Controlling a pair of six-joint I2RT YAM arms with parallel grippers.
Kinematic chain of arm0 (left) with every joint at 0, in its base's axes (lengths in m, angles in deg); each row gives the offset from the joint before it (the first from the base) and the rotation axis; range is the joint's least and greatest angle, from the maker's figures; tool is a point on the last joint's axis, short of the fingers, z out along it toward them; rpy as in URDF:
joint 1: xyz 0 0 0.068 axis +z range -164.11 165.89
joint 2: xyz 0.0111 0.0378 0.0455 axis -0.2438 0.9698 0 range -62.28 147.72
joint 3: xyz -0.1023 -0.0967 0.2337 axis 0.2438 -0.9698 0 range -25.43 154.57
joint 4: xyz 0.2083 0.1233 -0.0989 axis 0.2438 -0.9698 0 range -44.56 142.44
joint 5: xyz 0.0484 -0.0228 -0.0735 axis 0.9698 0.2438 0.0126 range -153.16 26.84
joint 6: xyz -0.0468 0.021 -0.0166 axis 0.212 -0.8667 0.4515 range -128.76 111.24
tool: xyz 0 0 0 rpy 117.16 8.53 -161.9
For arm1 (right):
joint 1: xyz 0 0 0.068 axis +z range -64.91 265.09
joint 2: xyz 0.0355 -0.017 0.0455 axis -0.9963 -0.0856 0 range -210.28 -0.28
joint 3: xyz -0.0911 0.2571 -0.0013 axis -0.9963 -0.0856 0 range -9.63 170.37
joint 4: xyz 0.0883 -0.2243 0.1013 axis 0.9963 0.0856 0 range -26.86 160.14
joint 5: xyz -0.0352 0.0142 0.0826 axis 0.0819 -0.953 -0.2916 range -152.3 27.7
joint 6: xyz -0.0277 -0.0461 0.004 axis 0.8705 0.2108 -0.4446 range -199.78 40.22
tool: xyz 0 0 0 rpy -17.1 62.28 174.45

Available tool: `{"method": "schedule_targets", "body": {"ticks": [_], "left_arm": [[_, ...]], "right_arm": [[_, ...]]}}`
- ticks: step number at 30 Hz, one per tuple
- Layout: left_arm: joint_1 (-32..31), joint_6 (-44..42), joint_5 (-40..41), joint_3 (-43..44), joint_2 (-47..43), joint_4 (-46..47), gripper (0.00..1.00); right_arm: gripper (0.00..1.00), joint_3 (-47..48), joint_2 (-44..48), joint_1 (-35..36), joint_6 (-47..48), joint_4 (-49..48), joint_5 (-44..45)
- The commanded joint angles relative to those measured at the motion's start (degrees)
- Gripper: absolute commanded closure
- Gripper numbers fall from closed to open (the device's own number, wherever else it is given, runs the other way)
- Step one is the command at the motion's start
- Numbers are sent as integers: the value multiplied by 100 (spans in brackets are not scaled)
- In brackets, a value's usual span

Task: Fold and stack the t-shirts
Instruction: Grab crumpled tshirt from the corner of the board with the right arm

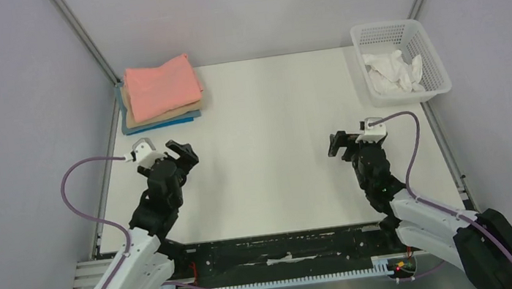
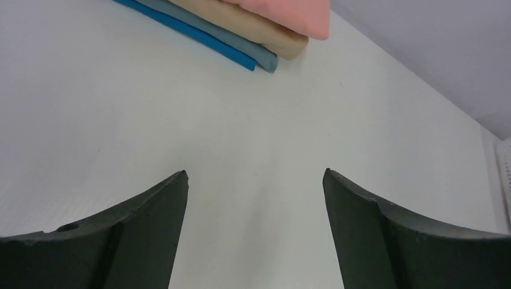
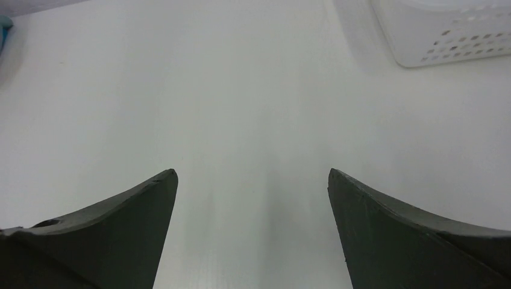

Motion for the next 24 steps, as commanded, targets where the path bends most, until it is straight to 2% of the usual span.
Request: {"method": "schedule_targets", "body": {"ticks": [1, 5, 7, 10, 15, 24], "left_arm": [[6, 450, -290, 360, -66, -573, 12], [9, 520, -619, 430, 87, -735, 12], [2, 547, -666, 506, 197, -851, 12], [3, 451, -801, 602, 324, -940, 12], [5, 179, -902, 672, 309, -1076, 12], [4, 223, -765, 439, 50, -842, 12]], "right_arm": [[2, 867, 38, -10, -120, 768, -328], [2, 1862, -286, -20, -311, 1695, -235], [2, 2665, -731, -98, -299, 2408, 22], [2, 4077, -1552, -621, -195, 3492, -173], [2, 5802, -2828, -1667, 102, 4181, -529], [2, 8395, -5373, -3378, 516, 4650, -724]]}}
